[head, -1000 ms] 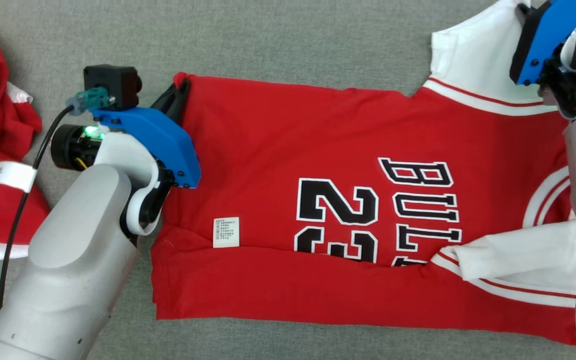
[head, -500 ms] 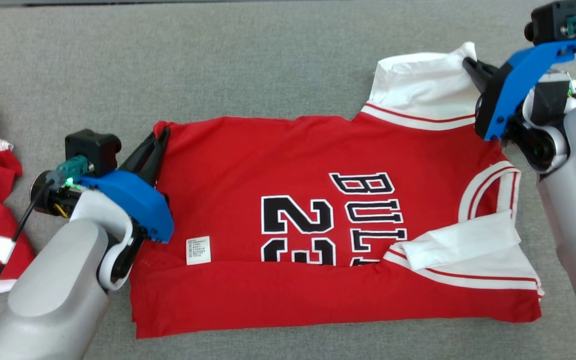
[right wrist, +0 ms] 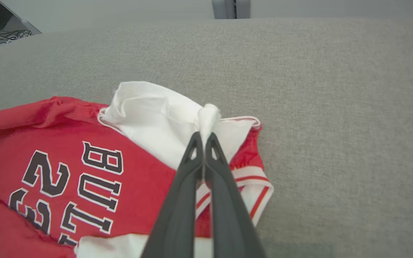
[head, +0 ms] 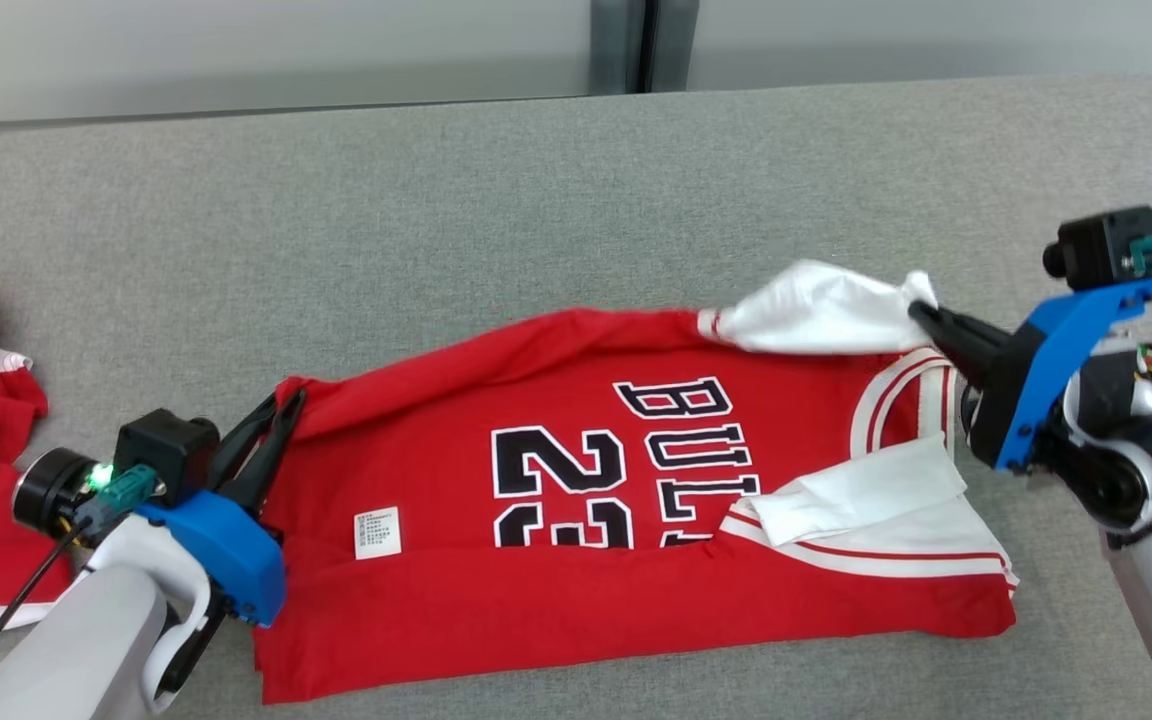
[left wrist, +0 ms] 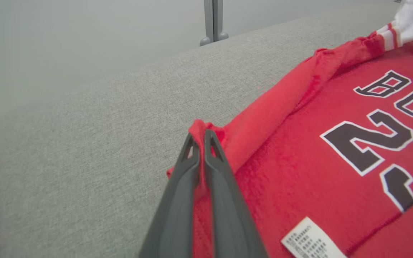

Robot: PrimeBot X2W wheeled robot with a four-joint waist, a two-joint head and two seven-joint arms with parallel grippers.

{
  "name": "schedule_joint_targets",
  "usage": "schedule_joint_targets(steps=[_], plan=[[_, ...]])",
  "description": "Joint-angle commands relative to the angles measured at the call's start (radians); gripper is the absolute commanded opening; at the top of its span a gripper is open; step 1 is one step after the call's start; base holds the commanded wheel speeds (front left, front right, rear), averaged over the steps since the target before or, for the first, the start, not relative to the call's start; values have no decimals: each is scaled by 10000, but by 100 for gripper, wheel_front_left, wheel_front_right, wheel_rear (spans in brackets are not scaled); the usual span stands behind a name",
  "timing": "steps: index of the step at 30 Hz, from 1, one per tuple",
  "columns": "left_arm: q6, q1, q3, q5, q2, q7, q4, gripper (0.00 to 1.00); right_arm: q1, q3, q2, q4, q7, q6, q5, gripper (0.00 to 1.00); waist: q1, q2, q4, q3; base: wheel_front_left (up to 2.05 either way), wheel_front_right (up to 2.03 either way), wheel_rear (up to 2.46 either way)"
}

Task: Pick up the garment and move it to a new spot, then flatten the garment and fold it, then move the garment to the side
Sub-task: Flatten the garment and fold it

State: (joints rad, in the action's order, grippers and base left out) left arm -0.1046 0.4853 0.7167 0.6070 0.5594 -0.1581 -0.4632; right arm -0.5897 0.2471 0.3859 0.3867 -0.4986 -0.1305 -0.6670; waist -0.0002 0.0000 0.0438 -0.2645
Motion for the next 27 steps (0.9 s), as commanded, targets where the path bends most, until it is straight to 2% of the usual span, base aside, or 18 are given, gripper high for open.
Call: schedule_joint_targets(steps=[1, 8, 20, 21, 22, 23, 27], plan=[[55, -143, 30, -44, 98, -92, -30, 0, 381, -110, 48, -269, -72, -5, -67, 0, 2, 0, 71, 79, 0, 0, 0], [422, -489, -50, -114, 321, -358, -219, 0, 1971, -961, -465, -1715, -516, -5, 69, 0, 2, 0, 246, 195, 0, 0, 0], [817, -843, -153, 142, 30, -595, -525, 1, 4191, -2334, -1586, -3885, -2057, -5, 959, 0, 2, 0, 380, 331, 0, 0, 0], [884, -910, -186, 193, 6, -610, -543, 41, 4290, -2437, -1682, -4005, -2169, -5, 1032, 29, 2, 0, 396, 335, 0, 0, 0], [937, -969, -230, 249, -26, -645, -554, 73, 4414, -2491, -1758, -4095, -2322, -5, 1137, 71, 2, 0, 407, 342, 0, 0, 0], [990, -1032, -273, 307, -68, -663, -549, 100, 4511, -2535, -1829, -4190, -2451, -5, 1196, 100, 2, 0, 408, 354, 0, 0, 0], [1237, -1360, -532, 624, -330, -836, -444, 100, 4884, -2799, -2072, -4558, -2767, -5, 1515, 100, 2, 0, 341, 465, 0, 0, 0]])
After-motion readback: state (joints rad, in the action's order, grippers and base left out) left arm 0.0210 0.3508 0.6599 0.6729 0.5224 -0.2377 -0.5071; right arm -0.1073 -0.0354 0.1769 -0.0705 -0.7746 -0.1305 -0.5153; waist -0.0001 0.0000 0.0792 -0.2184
